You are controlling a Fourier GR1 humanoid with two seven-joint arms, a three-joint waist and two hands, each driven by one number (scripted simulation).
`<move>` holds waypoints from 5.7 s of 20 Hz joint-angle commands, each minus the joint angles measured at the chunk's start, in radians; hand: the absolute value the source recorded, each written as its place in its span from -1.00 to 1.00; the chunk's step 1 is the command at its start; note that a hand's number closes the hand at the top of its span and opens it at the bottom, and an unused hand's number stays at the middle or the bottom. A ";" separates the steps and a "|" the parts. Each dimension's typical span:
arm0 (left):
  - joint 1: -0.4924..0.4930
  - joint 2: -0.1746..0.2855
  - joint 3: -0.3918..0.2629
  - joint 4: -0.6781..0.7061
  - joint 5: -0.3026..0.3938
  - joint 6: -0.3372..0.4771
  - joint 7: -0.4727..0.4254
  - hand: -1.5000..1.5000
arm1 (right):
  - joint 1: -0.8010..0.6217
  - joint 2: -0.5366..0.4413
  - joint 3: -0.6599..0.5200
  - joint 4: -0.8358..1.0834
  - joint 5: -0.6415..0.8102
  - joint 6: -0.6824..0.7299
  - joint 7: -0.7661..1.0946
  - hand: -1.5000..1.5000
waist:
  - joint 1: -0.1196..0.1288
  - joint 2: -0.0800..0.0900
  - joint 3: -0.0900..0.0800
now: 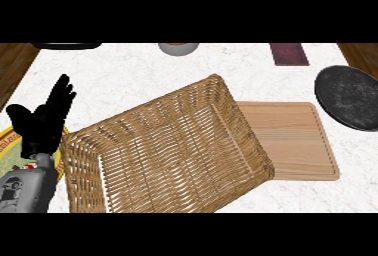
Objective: Pick the bell pepper from the cutting board and place it in the basket
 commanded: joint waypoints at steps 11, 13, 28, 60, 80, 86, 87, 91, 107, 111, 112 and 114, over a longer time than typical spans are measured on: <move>-0.006 -0.036 -0.036 -0.011 -0.016 0.008 -0.004 0.00 | -0.206 0.050 -0.188 -0.038 0.064 0.146 0.317 1.00 | 0.028 0.017 0.000; -0.005 -0.027 -0.025 -0.008 -0.015 0.008 -0.007 0.00 | -0.234 0.050 -0.213 -0.034 0.053 0.157 0.343 1.00 | 0.040 0.020 0.000; -0.017 -0.063 -0.069 -0.020 -0.028 0.010 0.000 0.00 | -0.335 0.050 -0.243 0.023 -0.025 0.092 0.423 1.00 | 0.064 0.034 0.003; -0.009 -0.042 -0.050 -0.039 -0.030 0.000 0.003 0.00 | -1.166 0.054 -0.273 0.859 -0.453 0.557 0.179 1.00 | 0.065 0.020 0.001; -0.034 -0.045 -0.044 -0.052 -0.016 -0.007 0.057 0.00 | -1.114 0.054 -0.131 0.969 -0.513 0.507 0.126 1.00 | 0.062 0.020 0.002; 0.011 -0.018 -0.018 -0.068 0.003 -0.036 0.021 0.00 | -1.124 0.054 -0.173 1.020 -0.571 0.573 0.069 1.00 | 0.060 0.019 0.002; -0.028 -0.042 -0.046 -0.058 -0.025 -0.006 0.061 0.00 | -1.111 0.054 -0.148 0.998 -0.567 0.559 0.099 1.00 | 0.062 0.021 0.002; -0.013 -0.086 -0.077 -0.037 -0.059 0.025 0.004 0.00 | -1.103 0.054 -0.152 0.999 -0.593 0.561 0.078 1.00 | 0.059 0.022 0.002; -0.046 -0.048 -0.035 -0.004 -0.036 0.004 0.028 0.00 | -1.059 0.054 -0.228 0.951 -0.657 0.324 0.168 -1.00 | 0.053 0.020 0.003; -0.006 -0.026 -0.005 -0.046 0.002 -0.025 0.013 0.00 | -1.097 0.054 -0.324 0.949 -0.691 0.263 0.133 -1.00 | 0.041 0.014 0.003; -0.018 -0.031 -0.011 -0.020 -0.006 -0.022 0.008 0.00 | -1.115 0.054 -0.356 0.967 -0.692 0.228 0.104 -1.00 | 0.035 0.017 0.003; 0.001 -0.023 0.006 -0.007 0.000 -0.022 0.011 0.00 | -1.087 0.054 -0.396 0.938 -0.706 0.168 0.108 -1.00 | 0.022 0.014 0.003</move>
